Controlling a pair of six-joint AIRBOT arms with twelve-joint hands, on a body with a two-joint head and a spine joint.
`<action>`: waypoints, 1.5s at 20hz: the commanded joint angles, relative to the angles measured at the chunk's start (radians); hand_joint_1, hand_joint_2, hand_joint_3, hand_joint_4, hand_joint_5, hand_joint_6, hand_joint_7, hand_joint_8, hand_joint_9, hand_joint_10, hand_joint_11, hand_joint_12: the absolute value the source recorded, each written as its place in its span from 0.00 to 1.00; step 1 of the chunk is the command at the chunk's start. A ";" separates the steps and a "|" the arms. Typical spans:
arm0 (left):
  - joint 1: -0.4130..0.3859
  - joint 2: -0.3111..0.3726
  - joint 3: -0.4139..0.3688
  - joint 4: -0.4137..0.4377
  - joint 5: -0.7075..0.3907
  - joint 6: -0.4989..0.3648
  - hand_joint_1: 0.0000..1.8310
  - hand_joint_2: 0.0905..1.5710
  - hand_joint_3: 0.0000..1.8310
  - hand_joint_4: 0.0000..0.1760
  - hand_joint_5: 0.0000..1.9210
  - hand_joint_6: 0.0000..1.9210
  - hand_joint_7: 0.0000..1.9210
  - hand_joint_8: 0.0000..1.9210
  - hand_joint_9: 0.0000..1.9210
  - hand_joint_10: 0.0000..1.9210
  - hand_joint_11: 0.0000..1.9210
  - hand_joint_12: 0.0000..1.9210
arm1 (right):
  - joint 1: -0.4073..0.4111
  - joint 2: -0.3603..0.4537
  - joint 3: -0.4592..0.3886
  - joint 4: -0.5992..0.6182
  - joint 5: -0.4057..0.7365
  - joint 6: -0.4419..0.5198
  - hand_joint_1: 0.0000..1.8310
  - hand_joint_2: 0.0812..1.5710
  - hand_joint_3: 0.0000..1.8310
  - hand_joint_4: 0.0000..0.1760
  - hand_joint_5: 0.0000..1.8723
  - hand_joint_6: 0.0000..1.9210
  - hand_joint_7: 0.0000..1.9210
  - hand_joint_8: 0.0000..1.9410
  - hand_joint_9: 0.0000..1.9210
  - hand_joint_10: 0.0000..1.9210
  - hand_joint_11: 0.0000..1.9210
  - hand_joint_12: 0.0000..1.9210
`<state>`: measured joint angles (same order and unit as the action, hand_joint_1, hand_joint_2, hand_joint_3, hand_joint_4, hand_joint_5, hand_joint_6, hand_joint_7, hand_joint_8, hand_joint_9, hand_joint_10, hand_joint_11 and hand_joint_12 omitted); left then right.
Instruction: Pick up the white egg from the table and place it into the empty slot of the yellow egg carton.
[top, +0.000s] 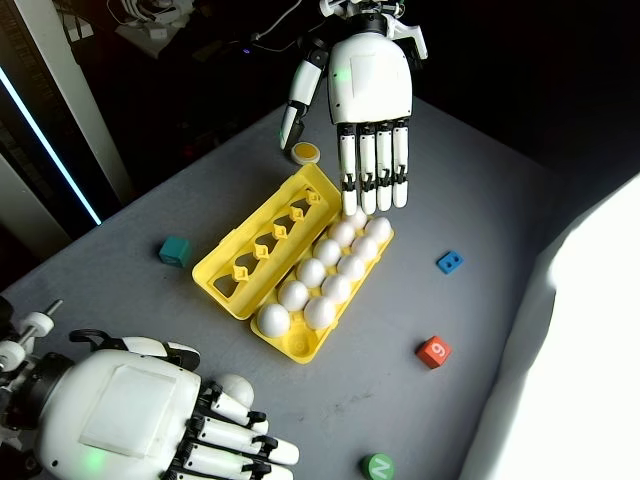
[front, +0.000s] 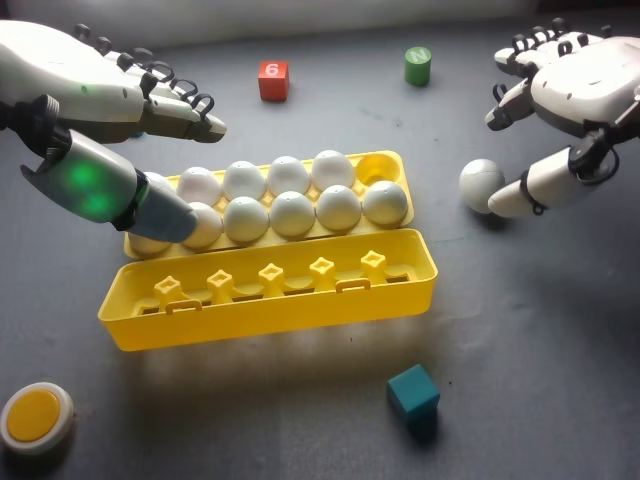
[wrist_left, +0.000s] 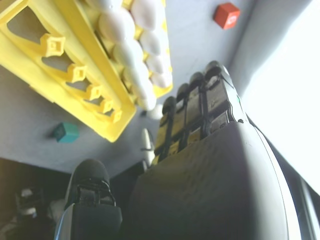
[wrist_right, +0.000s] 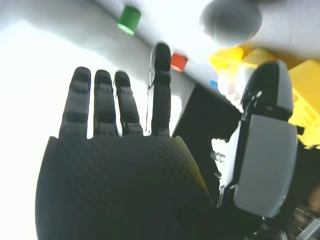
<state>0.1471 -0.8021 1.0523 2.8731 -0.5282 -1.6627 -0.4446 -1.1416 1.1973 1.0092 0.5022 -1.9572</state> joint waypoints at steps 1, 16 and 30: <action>-0.011 -0.004 0.003 -0.001 0.082 0.000 0.00 0.74 0.00 0.00 0.02 0.00 0.02 0.00 0.01 0.00 0.01 0.00 | 0.022 -0.002 0.003 0.018 0.090 -0.037 0.32 0.52 0.00 0.49 0.33 0.00 0.00 0.00 0.00 0.00 0.00 0.00; -0.008 -0.009 0.002 -0.001 0.082 0.000 0.00 0.73 0.00 0.00 0.03 0.00 0.02 0.00 0.02 0.00 0.01 0.02 | 0.039 -0.106 0.099 0.191 0.104 -0.130 0.34 0.49 0.00 0.36 0.34 0.01 0.01 0.00 0.00 0.00 0.00 0.00; -0.007 -0.010 0.003 -0.001 0.082 0.000 0.00 0.74 0.00 0.00 0.04 0.00 0.03 0.00 0.02 0.00 0.00 0.03 | 0.029 -0.138 0.101 0.190 0.081 -0.132 0.34 0.49 0.00 0.43 0.38 0.01 0.03 0.00 0.00 0.00 0.00 0.00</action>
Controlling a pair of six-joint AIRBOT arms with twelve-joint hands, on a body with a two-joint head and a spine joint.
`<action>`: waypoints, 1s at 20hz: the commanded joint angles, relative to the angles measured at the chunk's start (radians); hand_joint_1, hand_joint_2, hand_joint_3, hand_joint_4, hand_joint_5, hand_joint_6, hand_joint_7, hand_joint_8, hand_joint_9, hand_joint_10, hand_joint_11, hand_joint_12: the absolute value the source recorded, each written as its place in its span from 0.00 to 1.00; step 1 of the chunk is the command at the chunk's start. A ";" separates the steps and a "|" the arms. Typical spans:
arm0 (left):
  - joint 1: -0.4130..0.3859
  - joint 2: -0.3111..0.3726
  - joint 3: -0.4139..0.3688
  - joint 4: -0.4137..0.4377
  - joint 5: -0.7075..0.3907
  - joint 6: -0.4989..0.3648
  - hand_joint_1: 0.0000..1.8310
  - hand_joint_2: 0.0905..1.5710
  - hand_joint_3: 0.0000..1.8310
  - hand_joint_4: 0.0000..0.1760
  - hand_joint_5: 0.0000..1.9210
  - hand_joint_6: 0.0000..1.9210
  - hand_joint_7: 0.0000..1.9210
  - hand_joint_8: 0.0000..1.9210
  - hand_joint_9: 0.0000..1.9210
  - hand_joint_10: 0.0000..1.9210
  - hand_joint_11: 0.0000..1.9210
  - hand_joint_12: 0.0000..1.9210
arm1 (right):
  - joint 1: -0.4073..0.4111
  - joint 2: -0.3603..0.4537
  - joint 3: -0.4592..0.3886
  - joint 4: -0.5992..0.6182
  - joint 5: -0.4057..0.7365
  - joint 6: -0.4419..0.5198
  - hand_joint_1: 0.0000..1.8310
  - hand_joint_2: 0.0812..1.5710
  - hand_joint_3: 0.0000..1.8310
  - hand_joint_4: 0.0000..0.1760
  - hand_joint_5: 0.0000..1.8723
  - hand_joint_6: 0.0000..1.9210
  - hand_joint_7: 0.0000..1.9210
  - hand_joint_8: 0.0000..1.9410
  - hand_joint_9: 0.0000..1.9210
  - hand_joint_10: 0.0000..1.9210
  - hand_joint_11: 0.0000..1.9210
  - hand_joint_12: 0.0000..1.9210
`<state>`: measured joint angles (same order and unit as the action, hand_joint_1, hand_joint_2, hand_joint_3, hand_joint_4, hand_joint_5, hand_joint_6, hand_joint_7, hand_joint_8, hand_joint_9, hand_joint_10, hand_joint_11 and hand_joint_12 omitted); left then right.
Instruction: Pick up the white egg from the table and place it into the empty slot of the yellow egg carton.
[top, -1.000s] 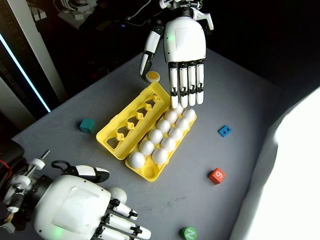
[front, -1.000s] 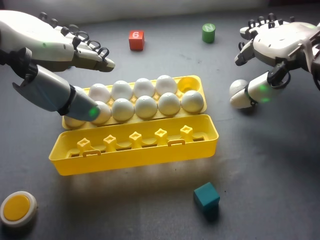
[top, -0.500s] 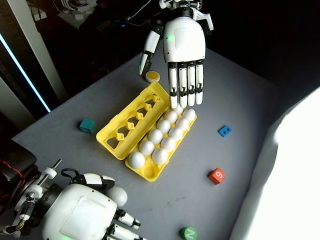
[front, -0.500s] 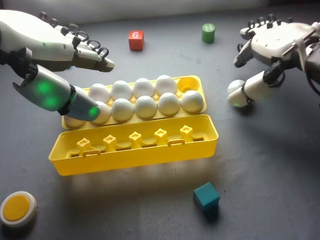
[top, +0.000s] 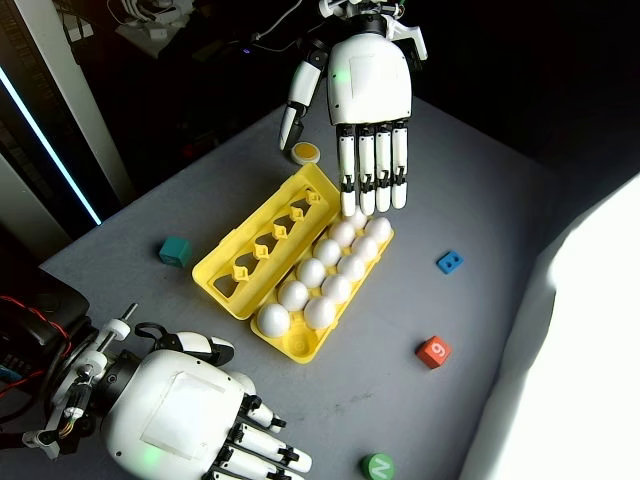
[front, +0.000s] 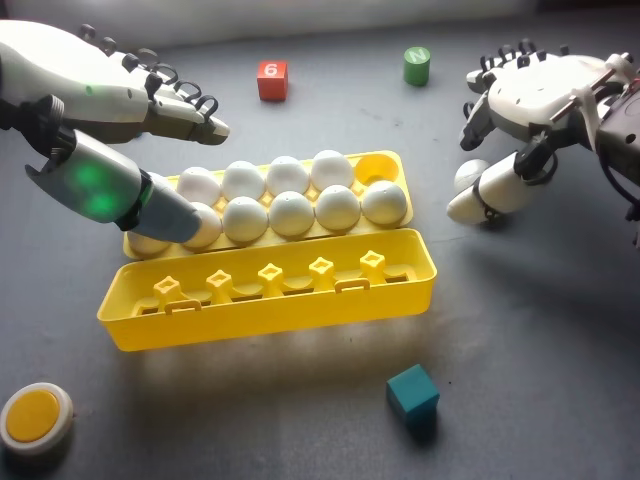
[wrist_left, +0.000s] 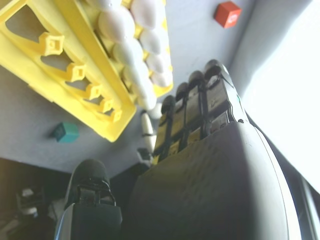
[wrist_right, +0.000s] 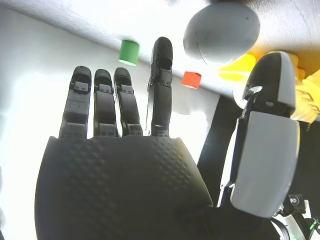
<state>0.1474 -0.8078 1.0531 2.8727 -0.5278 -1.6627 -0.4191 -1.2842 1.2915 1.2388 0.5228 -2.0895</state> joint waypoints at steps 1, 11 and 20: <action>-0.008 -0.004 0.002 0.000 0.082 0.000 0.00 0.74 0.00 0.00 0.04 0.00 0.03 0.00 0.02 0.00 0.01 0.03 | 0.003 0.004 0.006 -0.040 0.060 -0.001 0.36 0.49 0.00 0.33 0.38 0.01 0.03 0.00 0.00 0.00 0.00 0.00; -0.008 -0.004 0.002 0.000 0.082 0.000 0.00 0.74 0.00 0.00 0.04 0.00 0.04 0.00 0.03 0.00 0.00 0.06 | 0.007 -0.001 0.013 -0.040 0.063 -0.028 0.39 0.50 0.01 0.34 0.39 0.01 0.02 0.00 0.00 0.00 0.00 0.00; -0.008 -0.004 0.001 0.000 0.082 0.000 0.00 0.74 0.00 0.00 0.05 0.00 0.05 0.00 0.03 0.00 0.00 0.08 | 0.017 -0.001 0.014 -0.040 0.058 -0.031 0.51 0.59 0.01 0.32 0.49 0.02 0.02 0.00 0.00 0.00 0.00 0.00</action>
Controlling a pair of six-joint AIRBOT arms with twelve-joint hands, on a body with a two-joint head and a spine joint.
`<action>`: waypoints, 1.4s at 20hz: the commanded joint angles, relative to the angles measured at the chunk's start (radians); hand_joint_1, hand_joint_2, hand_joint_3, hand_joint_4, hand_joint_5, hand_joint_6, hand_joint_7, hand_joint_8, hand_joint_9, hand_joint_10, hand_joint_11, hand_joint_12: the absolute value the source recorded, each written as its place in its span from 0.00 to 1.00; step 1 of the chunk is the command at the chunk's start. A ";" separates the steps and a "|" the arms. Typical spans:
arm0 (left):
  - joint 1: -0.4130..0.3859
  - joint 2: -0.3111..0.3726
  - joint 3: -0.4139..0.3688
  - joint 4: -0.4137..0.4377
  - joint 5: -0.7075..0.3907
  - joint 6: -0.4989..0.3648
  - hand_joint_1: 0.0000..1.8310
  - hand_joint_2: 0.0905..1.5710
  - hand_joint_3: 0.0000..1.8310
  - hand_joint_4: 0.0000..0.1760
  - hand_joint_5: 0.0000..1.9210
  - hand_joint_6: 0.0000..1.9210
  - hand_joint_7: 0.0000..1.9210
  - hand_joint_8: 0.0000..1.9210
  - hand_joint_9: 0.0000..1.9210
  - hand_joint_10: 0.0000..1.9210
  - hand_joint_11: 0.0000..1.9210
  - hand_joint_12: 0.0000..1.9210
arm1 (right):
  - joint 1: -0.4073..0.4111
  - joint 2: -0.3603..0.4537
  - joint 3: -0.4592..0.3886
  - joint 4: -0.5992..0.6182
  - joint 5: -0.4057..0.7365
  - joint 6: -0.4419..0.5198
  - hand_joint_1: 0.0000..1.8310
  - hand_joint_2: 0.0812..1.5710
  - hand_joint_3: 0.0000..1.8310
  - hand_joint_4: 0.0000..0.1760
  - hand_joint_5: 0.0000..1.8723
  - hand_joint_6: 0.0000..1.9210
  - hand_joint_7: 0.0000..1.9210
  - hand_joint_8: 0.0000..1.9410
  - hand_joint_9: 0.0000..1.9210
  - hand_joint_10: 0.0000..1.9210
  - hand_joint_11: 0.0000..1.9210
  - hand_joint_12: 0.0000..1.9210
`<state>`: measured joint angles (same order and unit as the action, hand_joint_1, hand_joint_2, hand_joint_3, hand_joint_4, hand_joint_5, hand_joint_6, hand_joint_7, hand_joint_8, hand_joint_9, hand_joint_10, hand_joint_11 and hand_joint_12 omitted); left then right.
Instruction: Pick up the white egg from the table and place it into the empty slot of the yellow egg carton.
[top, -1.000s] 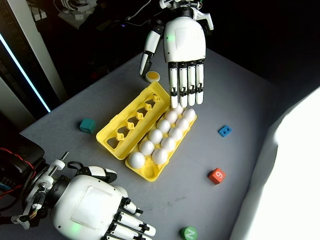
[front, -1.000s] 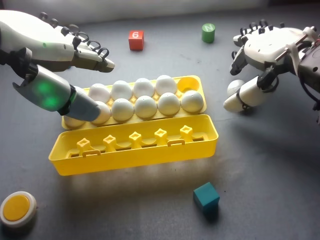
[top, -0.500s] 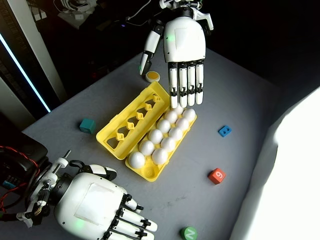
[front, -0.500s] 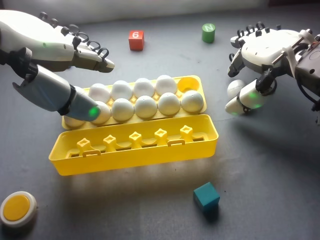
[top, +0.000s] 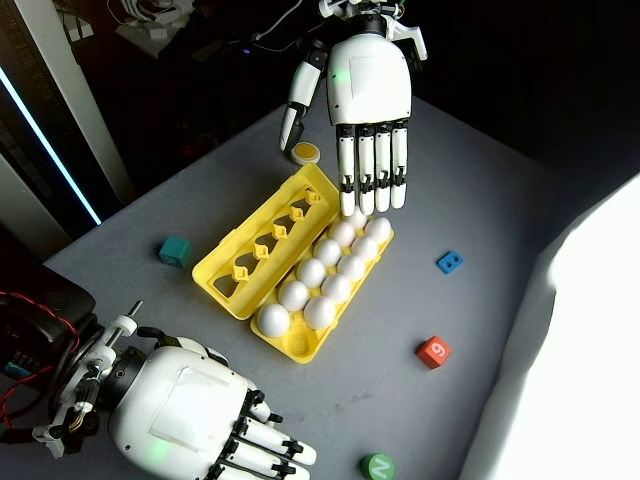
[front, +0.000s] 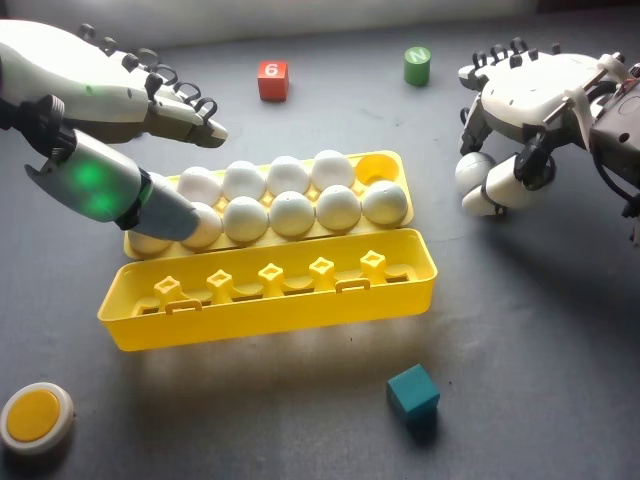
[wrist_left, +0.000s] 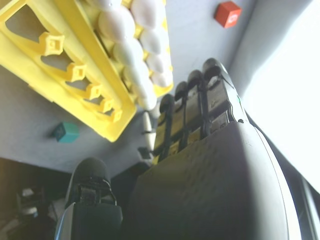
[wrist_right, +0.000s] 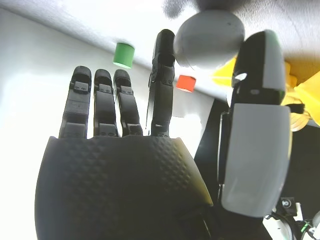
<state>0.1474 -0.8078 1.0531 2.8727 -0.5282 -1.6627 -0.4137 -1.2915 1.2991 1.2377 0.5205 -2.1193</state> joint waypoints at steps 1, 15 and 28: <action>-0.008 -0.004 0.002 0.000 0.082 0.000 0.00 0.75 0.00 0.00 0.05 0.00 0.04 0.00 0.03 0.00 0.00 0.08 | 0.012 0.006 0.006 -0.039 0.059 -0.001 0.54 0.60 0.00 0.25 0.53 0.01 0.00 0.00 0.00 0.00 0.00 0.00; -0.008 -0.004 0.002 0.000 0.082 0.000 0.00 0.74 0.00 0.00 0.05 0.00 0.04 0.00 0.03 0.00 0.00 0.08 | 0.065 0.018 -0.021 -0.039 0.054 0.003 0.59 0.65 0.00 0.68 0.60 0.39 0.06 0.00 0.00 0.00 0.00 0.00; -0.009 -0.008 0.006 -0.001 0.081 0.000 0.00 0.74 0.00 0.00 0.04 0.00 0.04 0.00 0.03 0.00 0.00 0.06 | 0.163 -0.078 0.004 -0.038 0.029 0.069 0.59 0.63 0.00 0.89 0.63 0.34 0.08 0.00 0.00 0.00 0.00 0.00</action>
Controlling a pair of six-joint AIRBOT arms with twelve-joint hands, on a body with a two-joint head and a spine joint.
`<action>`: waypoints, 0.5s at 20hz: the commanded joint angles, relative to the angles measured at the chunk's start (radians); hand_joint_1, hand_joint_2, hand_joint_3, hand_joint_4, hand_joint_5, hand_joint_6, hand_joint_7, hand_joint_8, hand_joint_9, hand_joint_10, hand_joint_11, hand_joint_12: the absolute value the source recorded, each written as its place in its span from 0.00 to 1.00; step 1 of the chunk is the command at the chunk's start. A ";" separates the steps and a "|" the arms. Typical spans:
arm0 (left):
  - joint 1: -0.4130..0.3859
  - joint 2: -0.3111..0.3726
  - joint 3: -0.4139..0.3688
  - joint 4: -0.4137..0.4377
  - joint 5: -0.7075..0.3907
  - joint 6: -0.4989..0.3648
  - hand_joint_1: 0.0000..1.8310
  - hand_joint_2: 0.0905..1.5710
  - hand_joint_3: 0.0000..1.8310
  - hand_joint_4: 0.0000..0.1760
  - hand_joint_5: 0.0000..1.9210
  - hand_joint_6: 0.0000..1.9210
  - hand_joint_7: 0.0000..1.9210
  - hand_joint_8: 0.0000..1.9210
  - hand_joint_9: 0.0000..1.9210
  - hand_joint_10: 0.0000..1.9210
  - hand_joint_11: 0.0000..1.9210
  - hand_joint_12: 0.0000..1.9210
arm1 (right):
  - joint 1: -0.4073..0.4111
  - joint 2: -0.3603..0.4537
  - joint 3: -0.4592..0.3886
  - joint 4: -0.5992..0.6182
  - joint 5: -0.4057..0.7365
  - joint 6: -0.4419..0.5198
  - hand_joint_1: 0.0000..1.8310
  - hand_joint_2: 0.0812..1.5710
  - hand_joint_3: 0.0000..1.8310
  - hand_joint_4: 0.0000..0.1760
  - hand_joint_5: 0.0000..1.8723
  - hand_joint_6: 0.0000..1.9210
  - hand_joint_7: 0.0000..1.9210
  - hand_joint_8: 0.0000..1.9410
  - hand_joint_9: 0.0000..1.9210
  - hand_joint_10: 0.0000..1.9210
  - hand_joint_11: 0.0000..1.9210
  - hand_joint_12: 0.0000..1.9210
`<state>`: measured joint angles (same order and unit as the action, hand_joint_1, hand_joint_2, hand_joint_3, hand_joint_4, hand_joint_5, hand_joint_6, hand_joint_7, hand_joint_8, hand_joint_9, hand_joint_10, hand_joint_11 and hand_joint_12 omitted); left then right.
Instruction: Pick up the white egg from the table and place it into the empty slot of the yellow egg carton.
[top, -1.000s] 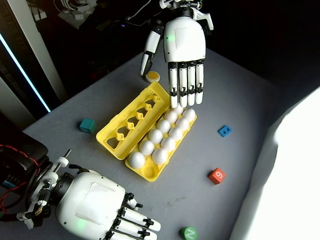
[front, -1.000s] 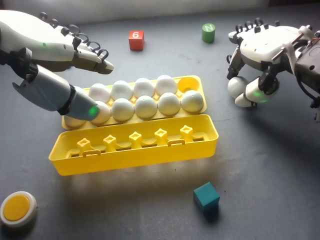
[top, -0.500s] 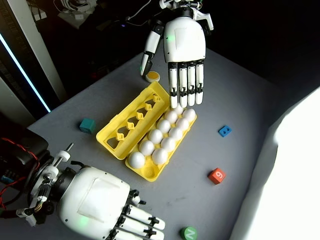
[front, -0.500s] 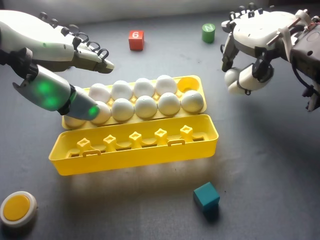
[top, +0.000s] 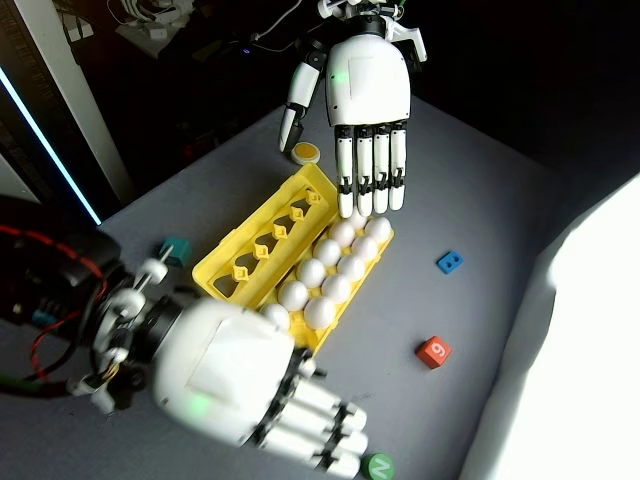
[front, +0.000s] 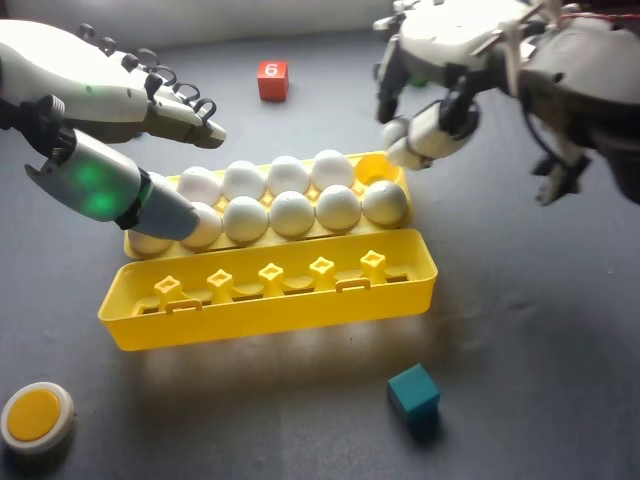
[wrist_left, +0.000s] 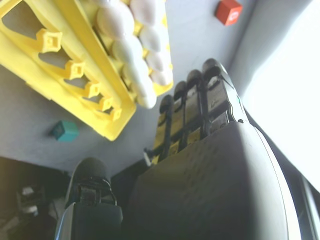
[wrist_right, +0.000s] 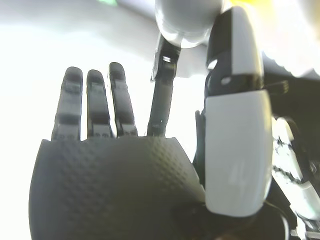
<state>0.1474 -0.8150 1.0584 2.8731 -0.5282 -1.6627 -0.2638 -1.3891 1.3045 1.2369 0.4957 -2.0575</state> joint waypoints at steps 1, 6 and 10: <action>-0.009 -0.001 0.000 -0.001 0.081 0.000 0.00 0.74 0.00 0.00 0.04 0.00 0.04 0.00 0.03 0.00 0.00 0.05 | 0.014 -0.002 0.016 -0.037 0.053 0.008 0.59 0.64 0.00 0.82 0.63 0.35 0.07 0.00 0.00 0.00 0.00 0.00; -0.009 -0.001 0.001 -0.001 0.081 0.000 0.00 0.74 0.00 0.00 0.04 0.00 0.04 0.00 0.03 0.00 0.00 0.06 | 0.015 -0.043 0.032 -0.037 0.044 0.008 0.62 0.63 0.00 0.08 0.64 0.32 0.08 0.00 0.00 0.00 0.00 0.00; -0.008 -0.001 0.002 -0.001 0.081 0.000 0.00 0.74 0.00 0.00 0.04 0.00 0.03 0.00 0.03 0.00 0.00 0.07 | 0.015 -0.043 0.036 -0.037 0.044 0.008 0.40 0.58 0.00 0.47 0.37 0.01 0.00 0.00 0.00 0.00 0.00 0.00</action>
<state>0.1474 -0.8146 1.0584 2.8731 -0.5285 -1.6627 -0.2638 -1.4372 1.3380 1.2419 0.4870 -2.0571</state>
